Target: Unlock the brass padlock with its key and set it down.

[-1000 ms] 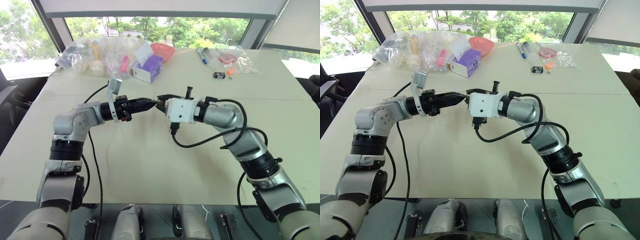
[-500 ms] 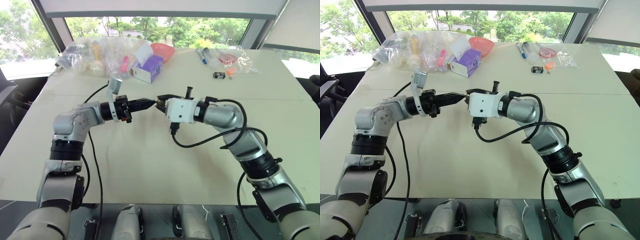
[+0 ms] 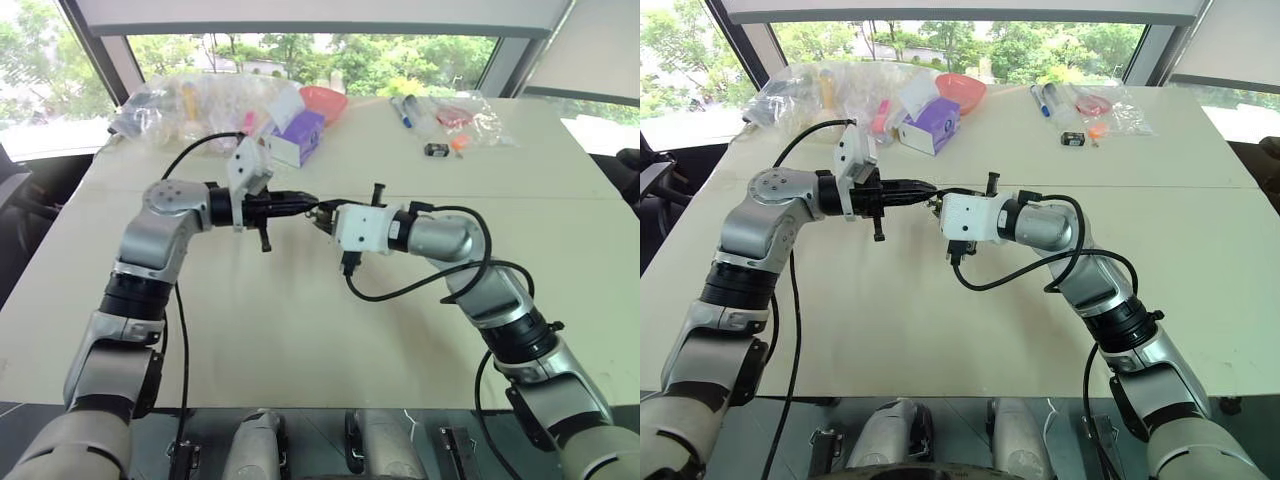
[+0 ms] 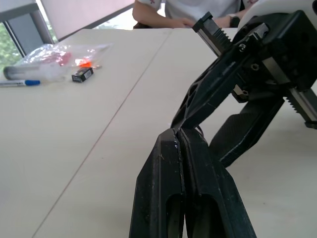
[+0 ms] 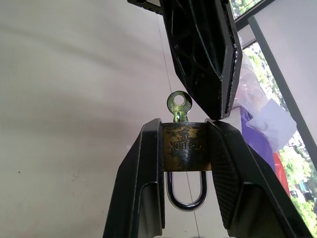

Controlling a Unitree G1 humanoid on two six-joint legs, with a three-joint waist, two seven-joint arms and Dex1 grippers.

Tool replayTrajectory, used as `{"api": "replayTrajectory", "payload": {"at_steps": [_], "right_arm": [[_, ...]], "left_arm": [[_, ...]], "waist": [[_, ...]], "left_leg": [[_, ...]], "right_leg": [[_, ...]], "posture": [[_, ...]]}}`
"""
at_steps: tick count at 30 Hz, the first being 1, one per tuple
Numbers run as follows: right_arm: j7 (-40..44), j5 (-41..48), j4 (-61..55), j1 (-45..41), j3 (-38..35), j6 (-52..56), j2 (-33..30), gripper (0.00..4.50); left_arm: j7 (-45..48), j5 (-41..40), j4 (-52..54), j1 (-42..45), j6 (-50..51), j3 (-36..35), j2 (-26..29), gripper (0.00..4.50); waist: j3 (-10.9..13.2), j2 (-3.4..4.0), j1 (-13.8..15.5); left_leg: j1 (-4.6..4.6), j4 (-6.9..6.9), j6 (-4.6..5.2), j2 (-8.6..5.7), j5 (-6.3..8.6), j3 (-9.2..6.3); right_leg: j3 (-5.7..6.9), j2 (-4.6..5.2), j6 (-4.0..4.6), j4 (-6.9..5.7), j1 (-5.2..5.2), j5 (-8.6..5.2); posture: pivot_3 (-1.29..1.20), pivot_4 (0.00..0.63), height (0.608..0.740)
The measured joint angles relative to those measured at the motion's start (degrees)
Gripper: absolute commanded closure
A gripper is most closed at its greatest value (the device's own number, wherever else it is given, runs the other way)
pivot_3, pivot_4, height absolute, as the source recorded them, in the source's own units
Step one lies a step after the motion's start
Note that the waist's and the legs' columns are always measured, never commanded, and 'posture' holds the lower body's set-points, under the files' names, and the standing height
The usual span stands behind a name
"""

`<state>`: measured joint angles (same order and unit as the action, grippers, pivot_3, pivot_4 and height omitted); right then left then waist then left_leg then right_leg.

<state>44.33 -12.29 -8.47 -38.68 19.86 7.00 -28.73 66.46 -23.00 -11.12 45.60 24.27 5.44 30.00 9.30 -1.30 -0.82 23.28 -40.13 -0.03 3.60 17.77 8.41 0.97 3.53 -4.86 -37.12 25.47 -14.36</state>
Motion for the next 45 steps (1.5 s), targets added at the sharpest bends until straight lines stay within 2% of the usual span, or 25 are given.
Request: {"api": "replayTrajectory", "payload": {"at_steps": [3, 7, 18, 21, 24, 25, 33, 43, 45], "right_arm": [[-0.36, -0.2, -0.01, -0.02, 0.0, -0.02, 0.12, 3.81], [-0.76, -0.46, -0.01, -0.05, -0.11, -0.11, 0.18, 3.81], [-1.3, -0.5, -0.01, -0.82, -0.17, -0.97, 0.54, 3.81], [-1.37, -0.51, -0.01, -0.82, -0.17, -1.07, 0.55, 3.81], [-1.43, -0.51, -0.02, -0.82, -0.17, -1.07, 0.74, 3.81], [-1.45, -0.51, -0.03, -0.82, -0.17, -1.07, 0.8, 3.81], [-1.55, -0.6, -0.07, -0.8, -0.21, -0.45, 0.75, 3.81], [-1.49, -1.14, -0.07, -0.59, -0.74, 0.69, 0.23, 3.81], [-1.39, -1.16, -0.07, -0.54, -0.74, 0.69, 0.2, 3.81]], "left_arm": [[0.74, -4.65, -1.13, 0.13, 8.32, -2.87, 1.15, 3.66], [-0.15, -8.09, -1.65, 0.18, 14.84, -5.85, 1.58, 1.57], [-1.6, -8.92, -1.55, -0.8, 16.8, -5.99, -0.34, 1.57], [-1.52, -8.81, -1.55, -0.95, 16.65, -5.75, -0.37, 2.38], [-1.61, -8.74, -1.75, -0.91, 16.45, -5.68, -1.1, 3.73], [-1.66, -8.73, -1.81, -0.9, 16.35, -5.66, -1.52, 4.41], [-1.23, -7.61, -1.88, -0.8, 14.64, -4.87, -1.76, 4.47], [-0.67, 6.87, -2.62, -0.75, -13.37, 1.26, -1.14, 4.47], [-0.57, 7.93, -3.13, -0.54, -15.54, 1.84, -1.02, 4.47]], "waist": [[0.0, 0.0, -0.03], [0.0, 0.0, 0.12], [0.0, 0.0, -0.03], [0.0, 0.0, -0.02], [0.0, 0.0, 0.12], [0.0, 0.0, 0.11], [0.0, 0.0, 0.01], [0.0, 0.0, 0.09], [0.0, 0.0, 0.1]], "left_leg": [[0.0, 0.0, 0.0, 0.0, 0.0, -0.03], [0.0, -0.01, 0.0, 0.0, 0.0, -0.05], [0.0, -0.01, 0.0, 0.0, 0.0, -0.04], [0.0, -0.01, 0.0, 0.0, 0.0, -0.03], [0.0, -0.01, 0.0, -0.01, 0.0, -0.03], [0.01, -0.01, 0.0, -0.01, 0.0, -0.03], [0.0, -0.01, 0.0, 0.0, 0.0, -0.03], [0.0, -0.01, 0.0, -0.01, 0.0, 0.0], [0.0, -0.01, 0.0, -0.01, 0.0, 0.01]], "right_leg": [[0.0, 0.0, 0.0, 0.0, 0.0, 0.0], [0.0, 0.01, -0.01, 0.0, -0.02, 0.0], [0.01, 0.0, -0.01, -0.01, -0.01, 0.0], [0.0, 0.0, -0.01, -0.01, -0.01, 0.0], [0.01, 0.01, -0.01, 0.0, -0.02, 0.0], [0.0, 0.01, -0.01, 0.0, -0.02, 0.0], [0.0, 0.0, -0.01, -0.01, -0.01, 0.0], [0.0, 0.01, 0.0, 0.0, -0.01, 0.0], [0.0, 0.01, 0.0, 0.0, -0.01, 0.0]], "posture": [[0.0, 0.15, 0.734], [0.0, 0.15, 0.734], [0.0, 0.15, 0.734], [0.0, 0.15, 0.734], [0.0, 0.15, 0.734], [0.0, 0.15, 0.734], [0.0, 0.15, 0.734], [0.0, 0.15, 0.734], [0.0, 0.15, 0.734]]}}
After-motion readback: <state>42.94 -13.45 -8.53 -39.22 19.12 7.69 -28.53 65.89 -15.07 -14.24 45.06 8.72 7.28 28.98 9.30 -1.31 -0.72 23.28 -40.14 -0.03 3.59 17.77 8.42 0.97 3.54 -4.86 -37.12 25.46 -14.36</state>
